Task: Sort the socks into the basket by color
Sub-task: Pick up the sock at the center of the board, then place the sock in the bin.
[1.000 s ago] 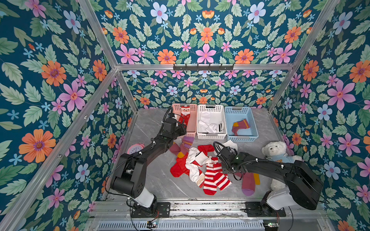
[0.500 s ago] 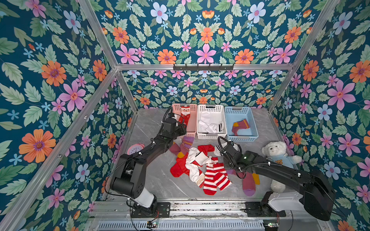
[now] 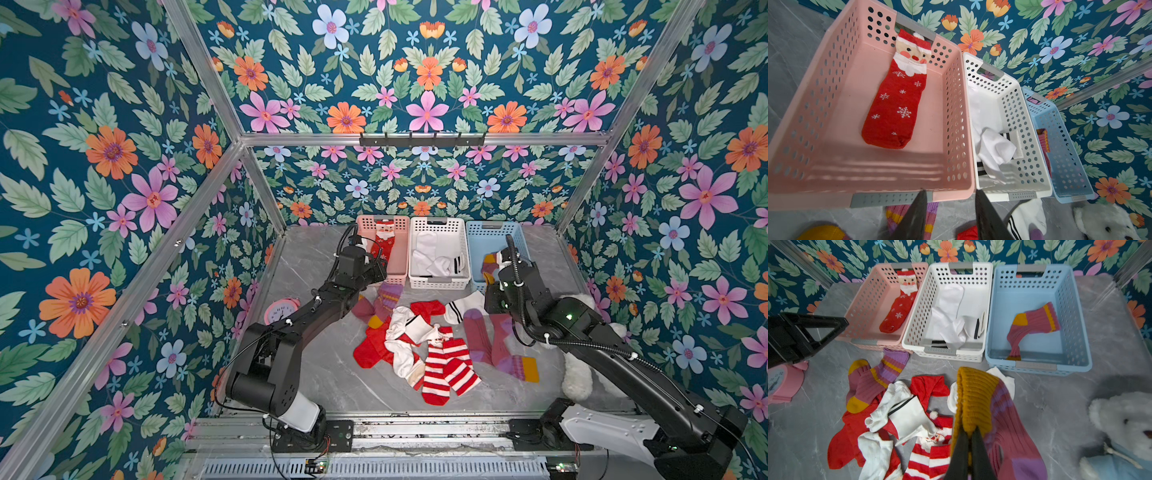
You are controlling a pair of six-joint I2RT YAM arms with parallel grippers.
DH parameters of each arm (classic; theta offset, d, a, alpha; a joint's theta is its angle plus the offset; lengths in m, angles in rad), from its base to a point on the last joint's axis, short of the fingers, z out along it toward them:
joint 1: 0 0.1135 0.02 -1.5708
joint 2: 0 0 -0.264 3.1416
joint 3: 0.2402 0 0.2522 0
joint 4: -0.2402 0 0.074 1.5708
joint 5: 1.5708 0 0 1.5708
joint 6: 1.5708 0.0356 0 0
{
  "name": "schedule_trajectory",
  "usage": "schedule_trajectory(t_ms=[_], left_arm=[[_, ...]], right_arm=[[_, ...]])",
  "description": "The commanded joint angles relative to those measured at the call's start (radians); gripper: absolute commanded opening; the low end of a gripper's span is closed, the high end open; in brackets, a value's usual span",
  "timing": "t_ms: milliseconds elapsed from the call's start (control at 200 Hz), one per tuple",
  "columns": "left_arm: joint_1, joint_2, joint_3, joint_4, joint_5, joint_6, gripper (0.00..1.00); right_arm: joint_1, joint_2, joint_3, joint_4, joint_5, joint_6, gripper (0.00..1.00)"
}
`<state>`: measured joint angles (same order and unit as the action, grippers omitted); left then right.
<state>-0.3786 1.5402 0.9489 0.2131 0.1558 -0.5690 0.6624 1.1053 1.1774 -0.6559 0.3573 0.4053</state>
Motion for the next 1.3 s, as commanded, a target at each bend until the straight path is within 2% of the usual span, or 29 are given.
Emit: schedule_trajectory(t_ms=[0,270,500,680,955,1295], left_arm=[[0.0,-0.013,-0.002,0.004,0.0,-0.001,0.42],[-0.005,-0.029,-0.027,0.009,-0.002,-0.005,0.42],[-0.014,-0.054,-0.047,0.011,-0.01,-0.008,0.42],[-0.014,-0.074,-0.058,-0.007,-0.03,0.001,0.42],[-0.015,-0.086,-0.059,-0.02,-0.042,0.005,0.42],[-0.016,-0.06,-0.035,-0.027,-0.032,0.006,0.42]], right_arm=[[-0.024,0.023,0.07,0.016,0.031,-0.106,0.0],[-0.19,0.112,0.242,0.122,-0.107,-0.19,0.0],[-0.274,0.258,0.428,0.131,-0.132,-0.247,0.0],[-0.357,0.31,0.497,0.131,-0.144,-0.267,0.0],[-0.478,0.332,0.479,0.139,-0.203,-0.265,0.0],[-0.518,0.393,0.371,0.181,-0.235,-0.238,0.0]])
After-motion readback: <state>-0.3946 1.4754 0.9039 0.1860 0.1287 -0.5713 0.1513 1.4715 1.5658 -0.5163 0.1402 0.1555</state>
